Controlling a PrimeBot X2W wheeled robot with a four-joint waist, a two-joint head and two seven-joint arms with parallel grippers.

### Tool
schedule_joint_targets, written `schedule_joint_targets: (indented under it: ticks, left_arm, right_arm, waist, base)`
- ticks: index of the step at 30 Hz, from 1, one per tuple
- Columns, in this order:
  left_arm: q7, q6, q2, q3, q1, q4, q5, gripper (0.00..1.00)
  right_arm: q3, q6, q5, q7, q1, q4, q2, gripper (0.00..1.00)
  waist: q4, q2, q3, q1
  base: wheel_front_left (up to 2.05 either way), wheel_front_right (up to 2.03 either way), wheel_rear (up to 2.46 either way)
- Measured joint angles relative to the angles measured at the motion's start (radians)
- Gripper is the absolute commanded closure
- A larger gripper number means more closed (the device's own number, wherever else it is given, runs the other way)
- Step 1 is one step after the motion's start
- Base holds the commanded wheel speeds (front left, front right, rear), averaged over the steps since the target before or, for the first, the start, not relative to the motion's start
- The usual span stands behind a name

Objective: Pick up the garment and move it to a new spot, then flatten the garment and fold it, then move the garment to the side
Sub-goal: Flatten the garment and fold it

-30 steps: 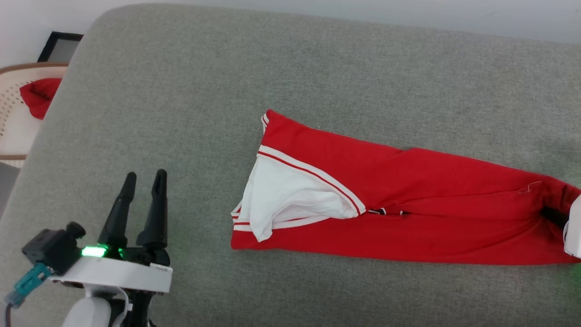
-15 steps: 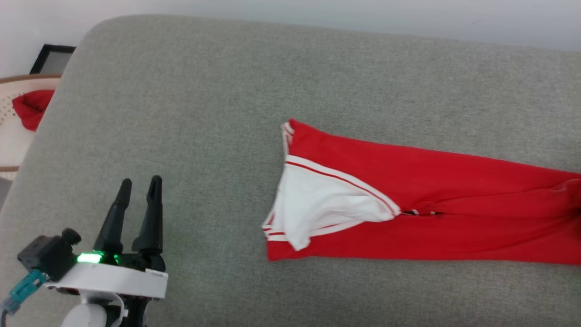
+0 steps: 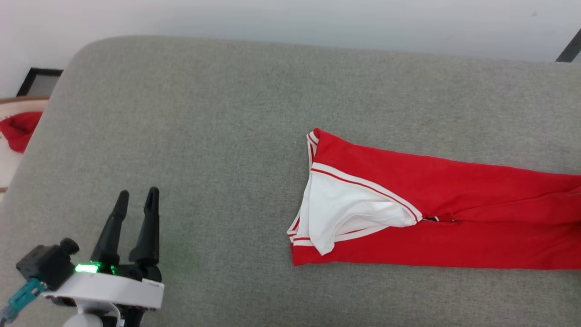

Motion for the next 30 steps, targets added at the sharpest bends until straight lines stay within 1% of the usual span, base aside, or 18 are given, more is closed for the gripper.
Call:
schedule_joint_targets:
  ticks: [3,7,11,15,18,21,30]
  left_arm:
    - [0.000,0.000,0.001,-0.001,0.014,0.006,-0.006,0.00]
    - [0.000,0.000,0.000,-0.002,0.018,0.008,-0.008,0.00]
    - [0.000,0.000,-0.004,-0.012,0.022,0.009,-0.009,0.00]
    - [0.000,0.000,-0.009,-0.031,0.021,0.016,-0.016,0.00]
    - [0.000,0.000,-0.015,-0.047,0.012,0.026,-0.022,0.00]
    - [0.000,0.000,-0.025,-0.073,-0.003,0.035,-0.022,0.00]
    - [0.000,0.000,-0.062,-0.133,-0.066,0.062,-0.027,0.00]
  right_arm:
    - [0.011,0.000,0.048,0.022,0.006,-0.071,0.023,1.00]
    - [0.043,0.000,0.080,0.062,0.035,-0.216,0.047,1.00]
    - [0.082,0.000,0.086,0.098,0.049,-0.353,0.070,1.00]
    - [0.131,0.000,0.079,0.118,0.045,-0.435,0.105,1.00]
    - [0.174,0.000,0.068,0.120,0.024,-0.455,0.145,1.00]
    - [0.216,0.000,0.051,0.119,-0.008,-0.446,0.180,1.00]
    - [0.357,0.000,0.031,0.065,-0.106,-0.320,0.268,1.00]
  waist:
    - [-0.009,0.0000,-0.017,0.0000]
    - [-0.019,0.0000,-0.041,0.0000]
    - [-0.022,0.0000,-0.062,0.0000]
    - [-0.006,0.0000,-0.069,0.0000]
    - [0.014,0.0000,-0.071,0.0000]
    - [0.037,0.0000,-0.072,0.0000]
    - [0.123,0.0000,-0.067,0.0000]
  base:
    - [0.00,0.00,0.00]
    - [0.00,0.00,0.00]
    - [0.00,0.00,0.00]
    - [0.00,0.00,0.00]
    - [0.00,0.00,0.00]
    - [0.00,0.00,0.00]
    - [0.00,0.00,0.00]
